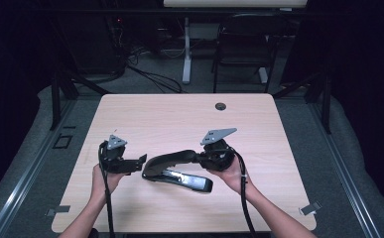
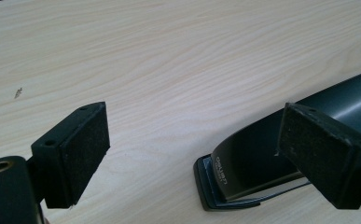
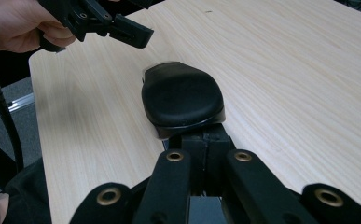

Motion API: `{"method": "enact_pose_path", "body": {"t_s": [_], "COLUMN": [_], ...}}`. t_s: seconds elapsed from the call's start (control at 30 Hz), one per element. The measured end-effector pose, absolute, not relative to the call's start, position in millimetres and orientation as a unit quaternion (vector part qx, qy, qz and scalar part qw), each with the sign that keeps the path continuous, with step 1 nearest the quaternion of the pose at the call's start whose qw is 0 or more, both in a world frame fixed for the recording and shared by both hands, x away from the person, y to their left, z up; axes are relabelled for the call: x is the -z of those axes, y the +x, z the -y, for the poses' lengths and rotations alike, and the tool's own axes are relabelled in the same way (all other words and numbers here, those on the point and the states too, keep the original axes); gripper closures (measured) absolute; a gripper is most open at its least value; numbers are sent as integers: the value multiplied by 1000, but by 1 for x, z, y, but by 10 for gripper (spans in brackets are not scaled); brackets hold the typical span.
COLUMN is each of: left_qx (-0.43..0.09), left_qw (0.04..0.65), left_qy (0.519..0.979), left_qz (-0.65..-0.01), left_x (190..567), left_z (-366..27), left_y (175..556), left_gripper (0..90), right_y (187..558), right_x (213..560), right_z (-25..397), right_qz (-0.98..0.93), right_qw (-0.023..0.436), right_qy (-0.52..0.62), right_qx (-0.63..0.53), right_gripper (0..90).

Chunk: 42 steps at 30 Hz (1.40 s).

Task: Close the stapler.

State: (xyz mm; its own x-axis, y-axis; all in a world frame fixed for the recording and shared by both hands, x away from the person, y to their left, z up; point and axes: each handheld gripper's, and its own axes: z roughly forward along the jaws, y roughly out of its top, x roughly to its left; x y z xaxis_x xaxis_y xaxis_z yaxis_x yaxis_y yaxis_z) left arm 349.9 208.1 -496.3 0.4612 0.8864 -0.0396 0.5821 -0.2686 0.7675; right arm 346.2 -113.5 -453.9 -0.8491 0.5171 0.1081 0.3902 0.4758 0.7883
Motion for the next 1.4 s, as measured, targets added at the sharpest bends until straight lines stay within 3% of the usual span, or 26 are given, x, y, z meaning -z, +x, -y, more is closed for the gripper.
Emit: {"method": "enact_pose_path", "body": {"t_s": [0.47,1.4], "left_qx": [-209,-204], "left_qw": [366,362], "left_qy": [766,763], "left_qz": [-485,-494], "left_x": [498,500], "left_z": [-209,-211], "left_y": [353,356], "left_gripper": [74,66], "right_y": [366,366], "right_x": [464,484], "right_z": [119,130], "right_qz": [-852,-873], "right_qw": [83,80], "right_qy": [290,330], "right_qx": [-428,-350], "right_gripper": [900,900]}}
